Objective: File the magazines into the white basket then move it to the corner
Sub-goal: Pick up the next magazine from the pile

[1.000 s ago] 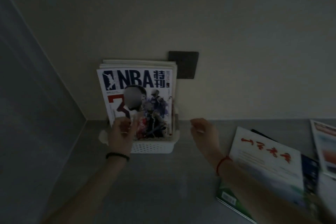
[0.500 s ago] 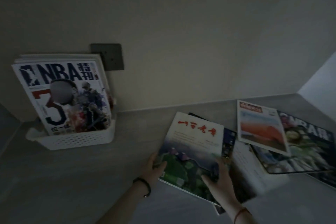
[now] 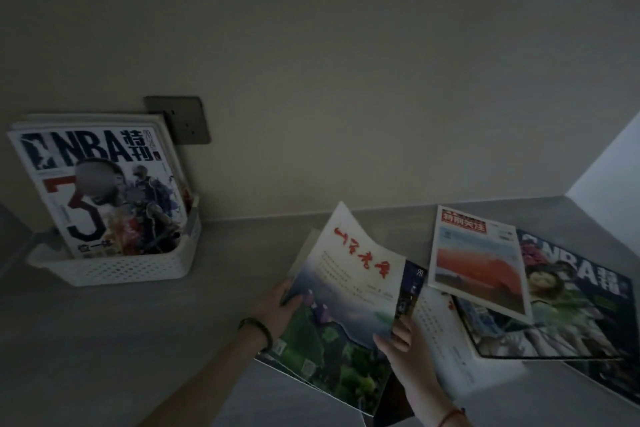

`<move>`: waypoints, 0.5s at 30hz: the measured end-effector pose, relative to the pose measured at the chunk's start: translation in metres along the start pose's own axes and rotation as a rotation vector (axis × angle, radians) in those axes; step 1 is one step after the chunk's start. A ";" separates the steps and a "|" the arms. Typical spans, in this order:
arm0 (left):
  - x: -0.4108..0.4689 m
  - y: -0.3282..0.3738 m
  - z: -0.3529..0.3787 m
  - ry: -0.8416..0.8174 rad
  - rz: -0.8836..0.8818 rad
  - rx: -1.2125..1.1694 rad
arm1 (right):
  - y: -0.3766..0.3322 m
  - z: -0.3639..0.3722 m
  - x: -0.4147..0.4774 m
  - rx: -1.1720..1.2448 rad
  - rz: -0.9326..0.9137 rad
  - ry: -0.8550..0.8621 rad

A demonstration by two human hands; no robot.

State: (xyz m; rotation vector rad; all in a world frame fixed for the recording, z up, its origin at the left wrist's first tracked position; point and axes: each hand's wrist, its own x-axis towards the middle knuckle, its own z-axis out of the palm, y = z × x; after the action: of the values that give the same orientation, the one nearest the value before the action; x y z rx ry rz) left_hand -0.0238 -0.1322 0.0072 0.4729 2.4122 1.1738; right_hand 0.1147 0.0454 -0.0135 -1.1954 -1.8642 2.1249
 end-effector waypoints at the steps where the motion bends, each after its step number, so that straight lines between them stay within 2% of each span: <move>1: -0.004 0.004 -0.004 0.002 0.020 -0.115 | -0.005 0.000 0.002 0.001 -0.006 0.014; 4: -0.023 0.016 -0.024 0.093 0.093 -0.377 | -0.026 0.009 0.006 -0.011 -0.094 0.033; 7: -0.038 0.020 -0.056 0.144 0.129 -0.540 | -0.060 0.030 0.001 -0.018 -0.201 -0.131; 9: -0.046 0.018 -0.087 0.205 0.128 -0.533 | -0.084 0.048 -0.003 -0.075 -0.293 -0.214; 12: -0.055 0.014 -0.140 0.355 0.143 -0.481 | -0.124 0.088 -0.007 -0.374 -0.510 -0.289; 15: -0.062 0.000 -0.193 0.495 0.082 -0.340 | -0.159 0.144 -0.014 -0.568 -0.631 -0.269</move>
State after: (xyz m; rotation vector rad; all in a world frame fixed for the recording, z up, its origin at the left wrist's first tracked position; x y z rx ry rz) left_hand -0.0679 -0.2883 0.1287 0.1875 2.5162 1.8775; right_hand -0.0261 -0.0372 0.1255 -0.2603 -2.6104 1.5077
